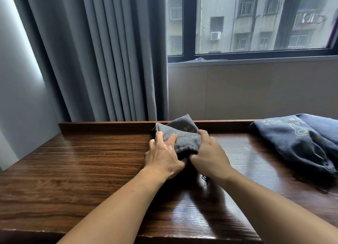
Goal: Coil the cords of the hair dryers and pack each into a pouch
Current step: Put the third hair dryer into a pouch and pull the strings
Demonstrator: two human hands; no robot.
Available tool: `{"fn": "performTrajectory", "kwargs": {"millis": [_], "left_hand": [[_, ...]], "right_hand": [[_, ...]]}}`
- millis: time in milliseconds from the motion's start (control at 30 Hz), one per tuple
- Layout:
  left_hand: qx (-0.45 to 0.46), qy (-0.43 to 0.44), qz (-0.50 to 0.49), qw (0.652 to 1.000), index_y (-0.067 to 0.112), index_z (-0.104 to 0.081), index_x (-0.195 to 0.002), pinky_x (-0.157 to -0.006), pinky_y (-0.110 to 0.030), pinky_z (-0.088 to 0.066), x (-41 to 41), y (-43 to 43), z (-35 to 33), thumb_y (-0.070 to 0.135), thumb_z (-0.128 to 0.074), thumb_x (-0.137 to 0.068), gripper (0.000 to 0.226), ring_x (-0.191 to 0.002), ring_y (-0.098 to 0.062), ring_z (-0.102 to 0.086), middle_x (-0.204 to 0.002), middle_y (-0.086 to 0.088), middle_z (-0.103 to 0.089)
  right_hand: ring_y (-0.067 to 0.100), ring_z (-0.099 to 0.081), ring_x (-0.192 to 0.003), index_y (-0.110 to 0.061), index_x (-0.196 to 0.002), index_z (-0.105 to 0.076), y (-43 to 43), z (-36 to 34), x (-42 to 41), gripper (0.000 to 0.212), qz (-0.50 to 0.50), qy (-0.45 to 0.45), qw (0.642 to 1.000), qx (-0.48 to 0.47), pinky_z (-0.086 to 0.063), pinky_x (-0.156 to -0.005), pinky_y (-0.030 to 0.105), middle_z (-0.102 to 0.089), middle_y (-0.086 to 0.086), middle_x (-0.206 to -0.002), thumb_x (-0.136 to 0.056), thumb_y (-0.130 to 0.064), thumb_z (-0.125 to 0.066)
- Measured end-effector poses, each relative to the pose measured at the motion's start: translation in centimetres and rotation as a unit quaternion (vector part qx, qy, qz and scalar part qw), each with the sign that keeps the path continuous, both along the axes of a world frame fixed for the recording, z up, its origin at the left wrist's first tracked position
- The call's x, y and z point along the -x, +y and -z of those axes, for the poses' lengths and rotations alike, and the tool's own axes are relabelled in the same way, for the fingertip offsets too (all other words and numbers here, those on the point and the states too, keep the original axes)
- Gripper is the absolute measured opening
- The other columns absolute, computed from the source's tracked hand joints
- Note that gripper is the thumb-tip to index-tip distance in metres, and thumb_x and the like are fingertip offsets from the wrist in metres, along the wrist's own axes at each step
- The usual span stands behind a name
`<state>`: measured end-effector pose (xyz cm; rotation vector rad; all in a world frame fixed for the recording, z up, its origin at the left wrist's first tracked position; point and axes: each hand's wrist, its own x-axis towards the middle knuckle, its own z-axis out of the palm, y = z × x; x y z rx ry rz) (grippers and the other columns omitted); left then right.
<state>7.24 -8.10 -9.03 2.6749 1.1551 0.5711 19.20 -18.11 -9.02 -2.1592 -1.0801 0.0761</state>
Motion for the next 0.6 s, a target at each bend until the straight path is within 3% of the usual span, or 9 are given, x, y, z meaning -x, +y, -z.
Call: {"fn": "performTrajectory", "kwargs": {"millis": [33, 100, 167, 333, 433, 500, 600], "left_hand": [[0.001, -0.002, -0.002, 1.0, 0.04, -0.039, -0.129, -0.101, -0.049, -0.048, -0.1, 0.0, 0.1, 0.067, -0.071, -0.07, 0.072, -0.126, -0.032, -0.043, -0.14, -0.003, -0.03], [-0.002, -0.004, -0.006, 1.0, 0.041, -0.04, -0.129, -0.1, -0.048, -0.049, -0.1, 0.0, 0.2, 0.073, -0.071, -0.069, 0.075, -0.123, -0.03, -0.045, -0.139, 0.0, -0.033], [-0.009, -0.004, -0.011, 1.0, 0.042, -0.039, -0.131, -0.098, -0.047, -0.05, -0.1, 0.1, 0.3, 0.074, -0.071, -0.07, 0.076, -0.12, -0.03, -0.049, -0.138, 0.002, -0.037], [-0.009, -0.001, -0.055, 0.998, 0.042, -0.03, -0.139, -0.099, -0.05, -0.048, -0.1, 0.5, 0.9, 0.064, -0.067, -0.082, 0.071, -0.122, -0.034, -0.046, -0.144, -0.002, -0.031], [-0.013, -0.029, -0.088, 0.996, 0.037, -0.029, -0.136, -0.09, -0.048, -0.047, -0.2, 0.9, 1.3, 0.04, -0.065, -0.089, 0.06, -0.119, -0.034, -0.044, -0.14, -0.004, -0.029], [-0.022, -0.057, -0.1, 0.993, 0.033, -0.029, -0.13, -0.083, -0.048, -0.049, -0.3, 1.1, 1.4, 0.029, -0.064, -0.088, 0.055, -0.116, -0.033, -0.043, -0.135, -0.005, -0.032], [-0.02, -0.057, -0.069, 0.996, 0.031, -0.031, -0.129, -0.088, -0.045, -0.051, -0.2, 1.5, 1.2, 0.054, -0.078, -0.075, 0.075, -0.116, -0.029, -0.041, -0.131, -0.003, -0.033]], "right_hand": [[0.032, -0.059, -0.108, -0.029, -0.133, -0.051, 0.4, -0.1, -0.4, 0.066, 0.001, -0.013, 1.0, -0.001, -0.052, -0.092, 0.04, -0.061, 0.007, -0.119, -0.068, -0.022, -0.052], [0.033, -0.062, -0.105, -0.025, -0.114, -0.07, 0.8, -0.3, -1.4, 0.053, 0.012, -0.049, 0.999, -0.004, -0.054, -0.087, 0.038, -0.072, 0.007, -0.109, -0.066, -0.011, -0.051], [0.032, -0.063, -0.1, -0.021, -0.099, -0.076, 0.8, -0.5, -2.1, 0.041, 0.028, -0.069, 0.997, -0.019, -0.052, -0.082, 0.034, -0.074, 0.006, -0.1, -0.068, -0.005, -0.054], [0.028, -0.056, -0.088, -0.02, -0.092, -0.065, -0.2, -0.2, -1.7, 0.026, -0.026, -0.106, 0.993, -0.035, -0.042, -0.073, 0.034, -0.066, 0.007, -0.09, -0.074, -0.007, -0.052], [0.023, -0.047, -0.074, -0.021, -0.076, -0.051, -1.0, 0.1, -0.2, 0.008, -0.129, -0.148, 0.979, -0.05, -0.032, -0.066, 0.032, -0.064, 0.006, -0.081, -0.074, -0.013, -0.051], [0.016, -0.037, -0.066, -0.023, -0.07, -0.042, -1.2, 0.0, 0.5, 0.018, -0.182, -0.148, 0.97, -0.059, -0.026, -0.062, 0.028, -0.061, 0.005, -0.073, -0.074, -0.01, -0.054], [0.018, -0.044, -0.068, -0.024, -0.073, -0.044, -1.2, 0.2, -0.4, 0.02, -0.17, -0.149, 0.973, -0.041, -0.033, -0.062, 0.033, -0.061, 0.003, -0.075, -0.076, -0.007, -0.054]]}}
